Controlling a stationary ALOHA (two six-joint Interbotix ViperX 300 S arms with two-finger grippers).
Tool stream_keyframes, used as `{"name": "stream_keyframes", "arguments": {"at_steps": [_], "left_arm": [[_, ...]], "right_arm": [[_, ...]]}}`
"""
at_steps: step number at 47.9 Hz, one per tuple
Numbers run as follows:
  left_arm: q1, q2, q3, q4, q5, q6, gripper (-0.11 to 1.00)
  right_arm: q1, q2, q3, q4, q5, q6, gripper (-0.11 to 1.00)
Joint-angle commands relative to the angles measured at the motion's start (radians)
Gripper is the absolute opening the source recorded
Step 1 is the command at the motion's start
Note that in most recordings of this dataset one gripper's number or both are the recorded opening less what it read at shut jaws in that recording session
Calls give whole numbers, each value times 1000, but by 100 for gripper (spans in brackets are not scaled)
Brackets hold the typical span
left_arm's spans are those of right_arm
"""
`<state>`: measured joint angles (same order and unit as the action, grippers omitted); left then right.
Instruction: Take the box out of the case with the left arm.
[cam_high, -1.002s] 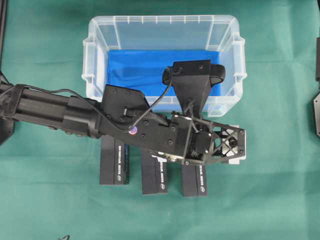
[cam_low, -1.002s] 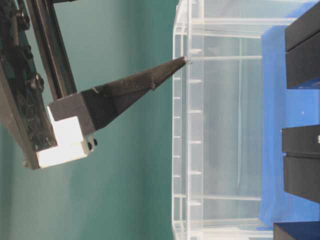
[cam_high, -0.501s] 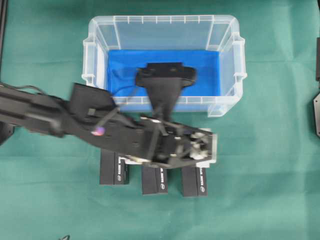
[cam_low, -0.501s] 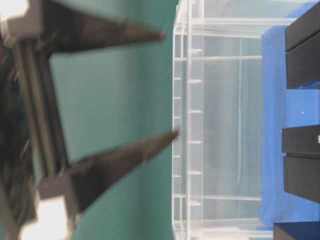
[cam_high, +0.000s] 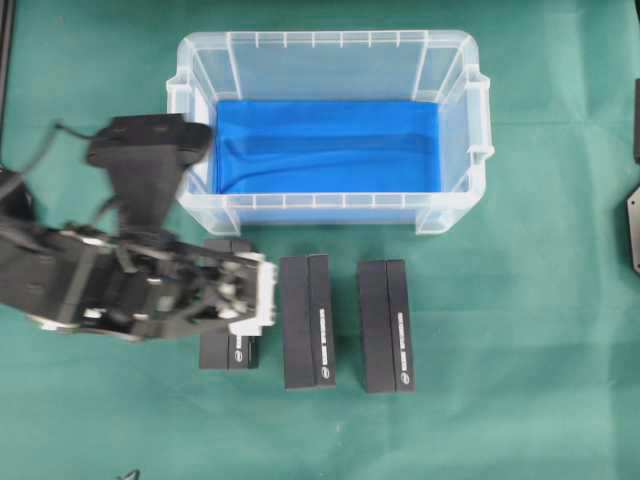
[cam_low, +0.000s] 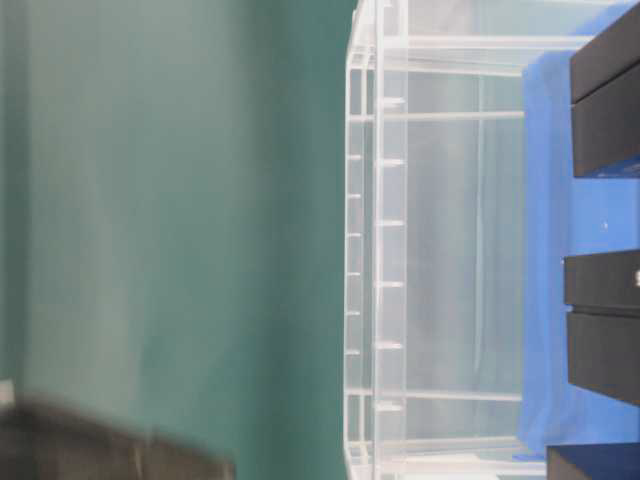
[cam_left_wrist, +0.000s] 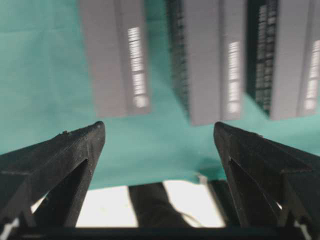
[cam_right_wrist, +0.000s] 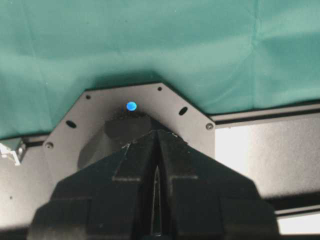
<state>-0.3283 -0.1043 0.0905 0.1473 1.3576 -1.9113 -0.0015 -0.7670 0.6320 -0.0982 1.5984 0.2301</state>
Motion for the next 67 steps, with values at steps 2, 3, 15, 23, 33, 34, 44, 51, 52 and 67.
{"name": "stream_keyframes", "arguments": {"at_steps": [2, 3, 15, 23, 33, 34, 44, 51, 52, 67], "left_arm": [[-29, -114, 84, 5, -3, -29, 87], [-34, -129, 98, 5, -2, -35, 87], [-87, -262, 245, 5, -9, -89, 87], [-101, -324, 305, 5, -9, -89, 87], [-115, -380, 354, 6, -3, -89, 87], [-115, -385, 357, 6, -3, -89, 87], [-112, -402, 370, 15, -3, -89, 87], [-97, -402, 370, 17, 3, -87, 87], [-94, -402, 371, 17, 5, -86, 87], [6, -437, 393, 17, 29, -5, 87]], "right_arm": [[0, 3, -9, -3, 3, 2, 2], [-2, 3, -9, -2, 3, 2, 2], [-2, 3, -9, -2, 3, 2, 2], [-2, 3, -9, -2, 3, 2, 2], [-2, 3, -9, -2, 3, 2, 2], [0, 5, -9, -2, 3, 3, 2], [0, 5, -9, -2, 3, 3, 2], [0, 3, -8, -2, 3, 3, 2], [-2, 5, -8, -2, 3, 3, 2], [-2, 5, -9, -3, 2, 3, 2]]}}
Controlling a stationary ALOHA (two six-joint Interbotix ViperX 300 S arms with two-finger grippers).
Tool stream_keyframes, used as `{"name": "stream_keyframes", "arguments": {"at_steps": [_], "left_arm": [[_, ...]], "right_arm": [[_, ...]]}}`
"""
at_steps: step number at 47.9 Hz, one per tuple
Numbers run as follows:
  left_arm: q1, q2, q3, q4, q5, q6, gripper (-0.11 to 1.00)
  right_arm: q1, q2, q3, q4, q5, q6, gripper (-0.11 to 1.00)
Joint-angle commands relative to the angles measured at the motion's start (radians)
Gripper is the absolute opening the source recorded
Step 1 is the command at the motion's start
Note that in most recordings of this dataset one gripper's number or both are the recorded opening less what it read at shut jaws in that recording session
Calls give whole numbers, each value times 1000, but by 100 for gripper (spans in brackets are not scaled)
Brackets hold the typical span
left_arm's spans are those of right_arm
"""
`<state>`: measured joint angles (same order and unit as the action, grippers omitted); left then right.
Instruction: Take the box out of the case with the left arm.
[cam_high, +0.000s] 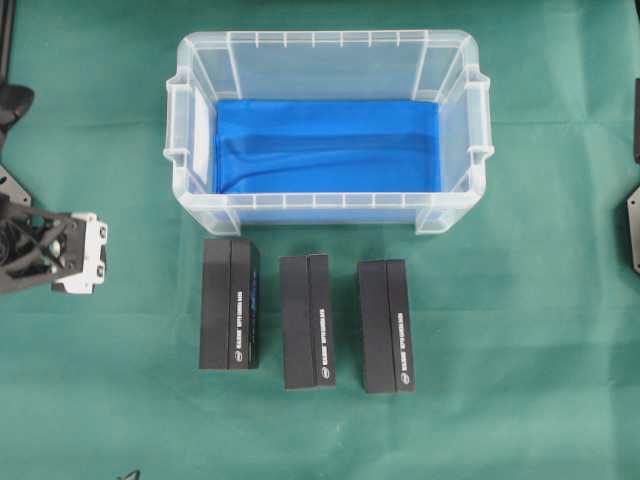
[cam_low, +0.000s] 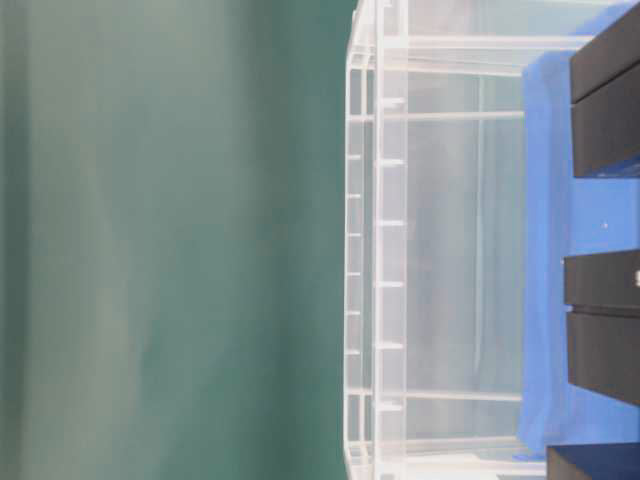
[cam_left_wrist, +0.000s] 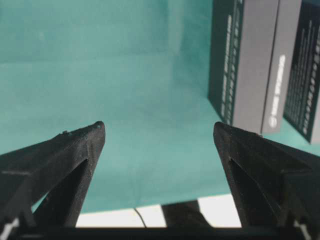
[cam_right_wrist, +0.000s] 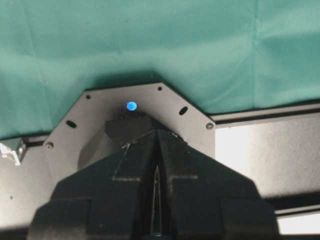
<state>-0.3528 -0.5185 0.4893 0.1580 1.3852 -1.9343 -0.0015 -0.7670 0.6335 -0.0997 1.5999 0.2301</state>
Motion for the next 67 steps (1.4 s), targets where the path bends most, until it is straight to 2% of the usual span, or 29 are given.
{"name": "stream_keyframes", "arguments": {"at_steps": [1, 21, 32, 51, 67], "left_arm": [[46, -29, -2, 6, 3, 32, 87], [307, -112, 38, 6, 12, 287, 87], [411, -118, 40, -2, 14, 407, 87], [505, -118, 38, -8, 12, 514, 87], [529, -118, 37, -6, 12, 543, 87]], "right_arm": [[-2, 5, -11, 0, 0, 3, 2], [0, 5, -11, 0, -2, 6, 2], [-2, 3, -9, -2, -2, 6, 2], [-2, 3, -9, 0, 0, 6, 2], [-2, 5, -9, 0, 2, 6, 2]]}}
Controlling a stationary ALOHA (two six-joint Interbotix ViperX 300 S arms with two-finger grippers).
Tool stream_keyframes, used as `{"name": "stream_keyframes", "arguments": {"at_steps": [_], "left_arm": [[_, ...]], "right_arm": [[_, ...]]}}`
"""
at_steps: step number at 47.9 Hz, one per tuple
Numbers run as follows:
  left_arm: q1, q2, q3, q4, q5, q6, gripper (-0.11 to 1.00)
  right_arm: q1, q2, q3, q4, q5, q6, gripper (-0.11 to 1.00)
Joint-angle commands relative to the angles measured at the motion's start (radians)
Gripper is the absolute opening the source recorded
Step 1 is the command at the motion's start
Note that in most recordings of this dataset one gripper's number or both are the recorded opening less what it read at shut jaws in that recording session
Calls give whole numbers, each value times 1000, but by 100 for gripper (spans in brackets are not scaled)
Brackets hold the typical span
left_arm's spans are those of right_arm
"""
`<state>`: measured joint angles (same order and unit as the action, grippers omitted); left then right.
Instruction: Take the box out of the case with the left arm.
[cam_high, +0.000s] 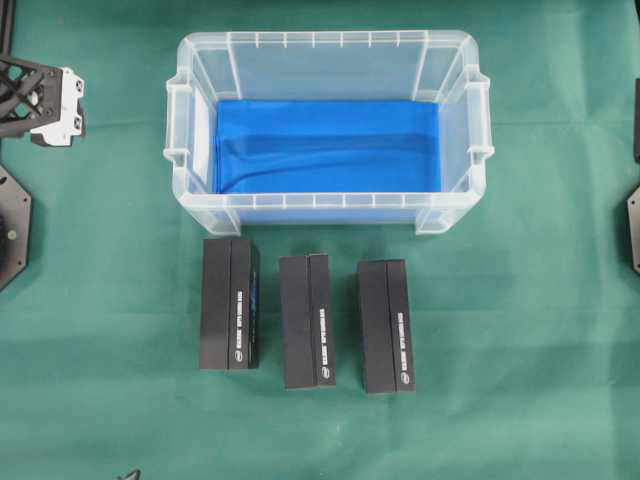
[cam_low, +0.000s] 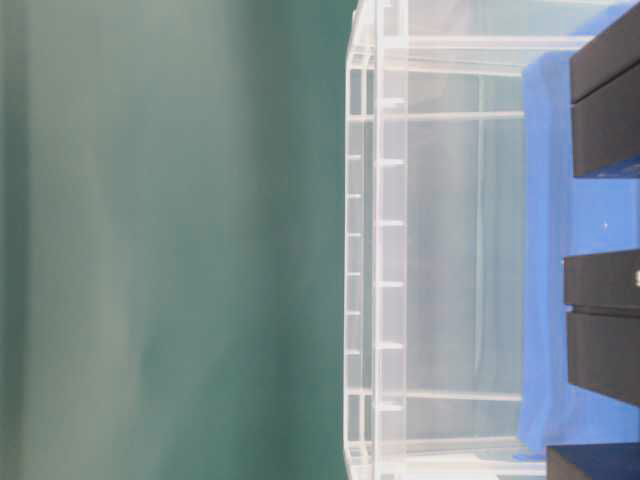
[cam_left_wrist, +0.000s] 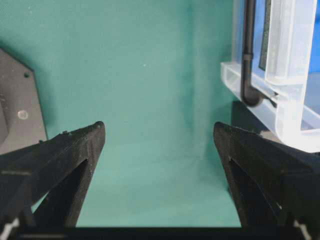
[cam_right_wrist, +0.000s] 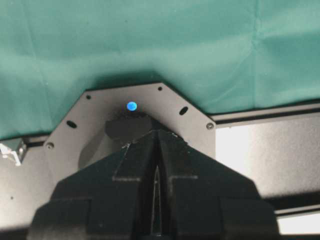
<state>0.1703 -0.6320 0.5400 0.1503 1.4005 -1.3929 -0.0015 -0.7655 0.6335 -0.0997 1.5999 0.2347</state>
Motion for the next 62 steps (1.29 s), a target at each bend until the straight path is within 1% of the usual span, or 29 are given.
{"name": "stream_keyframes", "arguments": {"at_steps": [1, 24, 39, 62], "left_arm": [[5, -5, -14, 2, -3, 3, 87], [5, -5, -14, -3, -2, 2, 87], [5, -5, -15, -8, 32, -3, 87], [6, -5, -15, -8, 31, -9, 87]], "right_arm": [[0, 2, -9, 0, 0, 2, 2], [-2, 3, -11, -2, 2, 2, 2], [-2, 3, -11, 0, 2, 2, 2], [-2, 3, -11, 0, 2, 2, 2]]}}
